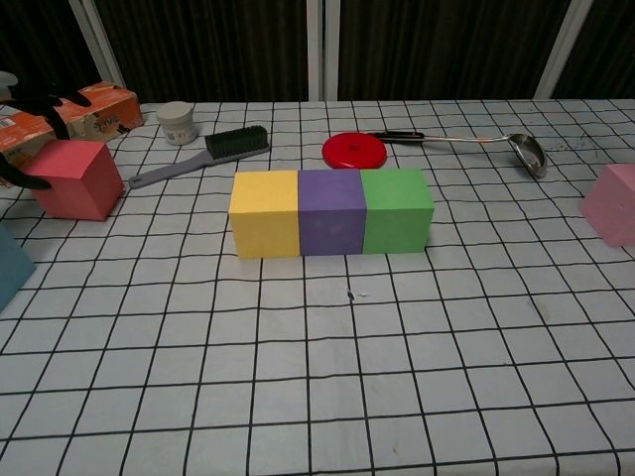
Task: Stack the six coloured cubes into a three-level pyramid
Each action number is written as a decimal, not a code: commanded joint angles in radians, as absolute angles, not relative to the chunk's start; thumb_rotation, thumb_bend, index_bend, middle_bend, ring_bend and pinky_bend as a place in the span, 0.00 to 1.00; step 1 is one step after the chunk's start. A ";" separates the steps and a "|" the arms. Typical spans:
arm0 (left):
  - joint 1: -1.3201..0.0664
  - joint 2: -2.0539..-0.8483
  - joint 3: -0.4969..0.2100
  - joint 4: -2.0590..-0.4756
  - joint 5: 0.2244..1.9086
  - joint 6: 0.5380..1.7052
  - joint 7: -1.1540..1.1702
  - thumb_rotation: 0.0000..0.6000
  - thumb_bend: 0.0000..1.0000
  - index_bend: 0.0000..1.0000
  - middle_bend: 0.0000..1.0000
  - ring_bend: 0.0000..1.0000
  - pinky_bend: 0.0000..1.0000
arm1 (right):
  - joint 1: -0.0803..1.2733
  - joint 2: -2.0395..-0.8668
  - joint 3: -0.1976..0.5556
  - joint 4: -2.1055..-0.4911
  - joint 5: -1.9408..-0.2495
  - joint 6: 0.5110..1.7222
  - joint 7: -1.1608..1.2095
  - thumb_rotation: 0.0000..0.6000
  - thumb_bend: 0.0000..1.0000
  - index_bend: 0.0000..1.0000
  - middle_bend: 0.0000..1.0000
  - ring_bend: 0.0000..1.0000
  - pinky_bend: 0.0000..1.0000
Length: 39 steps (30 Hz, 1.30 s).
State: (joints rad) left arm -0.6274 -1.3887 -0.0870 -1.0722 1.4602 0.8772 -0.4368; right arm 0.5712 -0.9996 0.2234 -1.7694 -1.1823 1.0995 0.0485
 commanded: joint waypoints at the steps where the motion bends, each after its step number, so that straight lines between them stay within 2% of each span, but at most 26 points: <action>1: -0.626 -1.337 -0.098 -1.145 1.460 0.903 -0.435 1.00 0.19 0.12 0.47 0.09 0.11 | 0.563 -0.994 0.228 -1.765 -1.189 1.104 0.060 1.00 0.00 0.00 0.16 0.00 0.00; 7: -0.631 -1.194 -0.155 -1.421 1.391 0.926 -0.331 1.00 0.18 0.12 0.49 0.12 0.11 | 0.539 -0.980 0.245 -1.762 -1.178 1.134 0.076 1.00 0.01 0.00 0.17 0.00 0.00; 12: -0.653 -1.095 -0.233 -1.725 1.177 0.903 -0.159 1.00 0.18 0.12 0.50 0.13 0.11 | 0.523 -0.981 0.251 -1.749 -1.148 1.131 0.089 1.00 0.02 0.00 0.17 0.00 0.00; 16: -0.694 -1.100 -0.255 -1.843 1.086 0.943 0.022 1.00 0.18 0.12 0.50 0.13 0.11 | 0.501 -0.968 0.255 -1.749 -1.153 1.146 0.117 1.00 0.02 0.00 0.17 0.00 0.00; 20: -0.752 -1.145 -0.274 -1.890 1.017 0.944 0.123 1.00 0.18 0.12 0.50 0.14 0.11 | 0.474 -0.946 0.257 -1.757 -1.165 1.167 0.144 1.00 0.02 0.00 0.17 0.00 0.00; 23: -0.801 -1.204 -0.294 -1.880 0.951 0.954 0.182 1.00 0.18 0.12 0.52 0.18 0.11 | 0.458 -0.931 0.259 -1.760 -1.171 1.176 0.160 1.00 0.02 0.00 0.17 0.00 0.00; 33: -0.963 -1.392 -0.330 -1.859 0.618 1.060 0.432 1.00 0.18 0.13 0.57 0.22 0.10 | 0.431 -0.924 0.259 -1.726 -1.170 1.162 0.210 1.00 0.02 0.00 0.17 0.00 0.00; 39: -1.023 -1.442 -0.342 -1.839 0.543 1.070 0.486 1.00 0.18 0.13 0.57 0.22 0.10 | 0.414 -0.925 0.256 -1.705 -1.186 1.166 0.237 1.00 0.02 0.00 0.17 0.00 0.00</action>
State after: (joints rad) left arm -1.0103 -1.4303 -0.3363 -1.8459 0.5559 1.0645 0.4760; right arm 0.4164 -0.9254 0.2573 -1.7078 -1.1837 1.1655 0.2352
